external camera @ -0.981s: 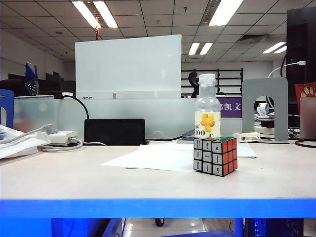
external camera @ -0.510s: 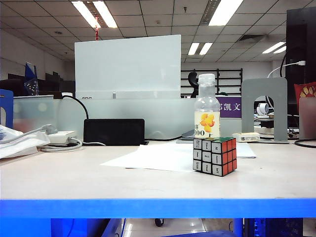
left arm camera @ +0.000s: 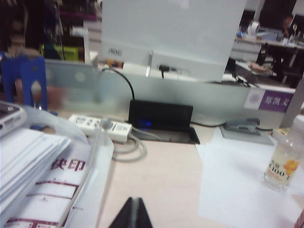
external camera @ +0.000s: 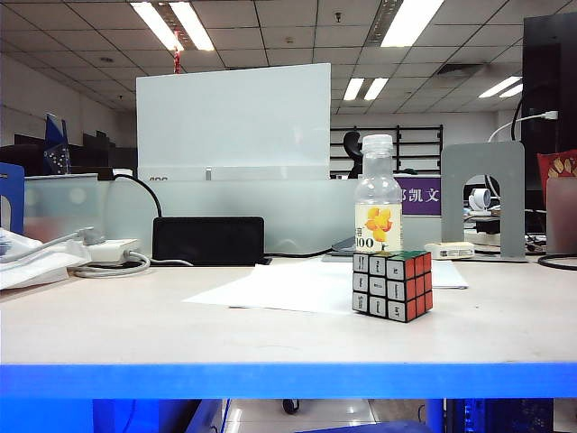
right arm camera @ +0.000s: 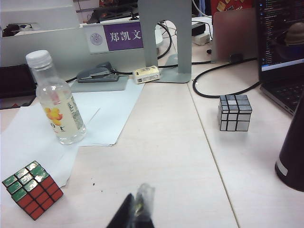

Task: Rotate the Rubik's Cube so that the bottom side is facing up.

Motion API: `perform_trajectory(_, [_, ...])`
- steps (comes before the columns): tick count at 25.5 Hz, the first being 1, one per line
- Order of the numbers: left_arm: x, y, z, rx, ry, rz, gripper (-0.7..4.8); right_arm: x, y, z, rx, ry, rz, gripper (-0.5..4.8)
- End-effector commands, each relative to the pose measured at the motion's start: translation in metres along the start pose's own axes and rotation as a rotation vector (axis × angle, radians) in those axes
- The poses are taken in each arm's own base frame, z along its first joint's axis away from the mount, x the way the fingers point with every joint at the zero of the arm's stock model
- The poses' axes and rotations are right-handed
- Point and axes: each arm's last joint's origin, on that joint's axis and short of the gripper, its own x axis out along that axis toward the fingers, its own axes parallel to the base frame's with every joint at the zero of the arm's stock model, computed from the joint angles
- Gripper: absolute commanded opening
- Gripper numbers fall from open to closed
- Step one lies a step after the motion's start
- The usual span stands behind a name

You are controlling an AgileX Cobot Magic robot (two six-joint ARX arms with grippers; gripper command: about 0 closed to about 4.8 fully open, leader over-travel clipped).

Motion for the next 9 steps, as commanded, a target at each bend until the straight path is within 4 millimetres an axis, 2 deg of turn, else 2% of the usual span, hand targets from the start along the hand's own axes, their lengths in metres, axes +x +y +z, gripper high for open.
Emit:
perform_trajectory(1, [0.006, 0.002, -0.005, -0.013, 0.013, -0.002, -0.06, 0.0, 0.0, 0.002, 0.011, -0.015, 0.002, -0.06])
perform_trajectory(5, [0.017, 0.006, -0.024, -0.081, 0.08, 0.007, -0.06, 0.0, 0.0, 0.002, 0.011, -0.015, 0.003, -0.06])
perform_trajectory(9, [0.019, 0.008, -0.034, -0.079, 0.085, 0.01, -0.06, 0.0, 0.0, 0.002, 0.011, -0.015, 0.003, -0.06])
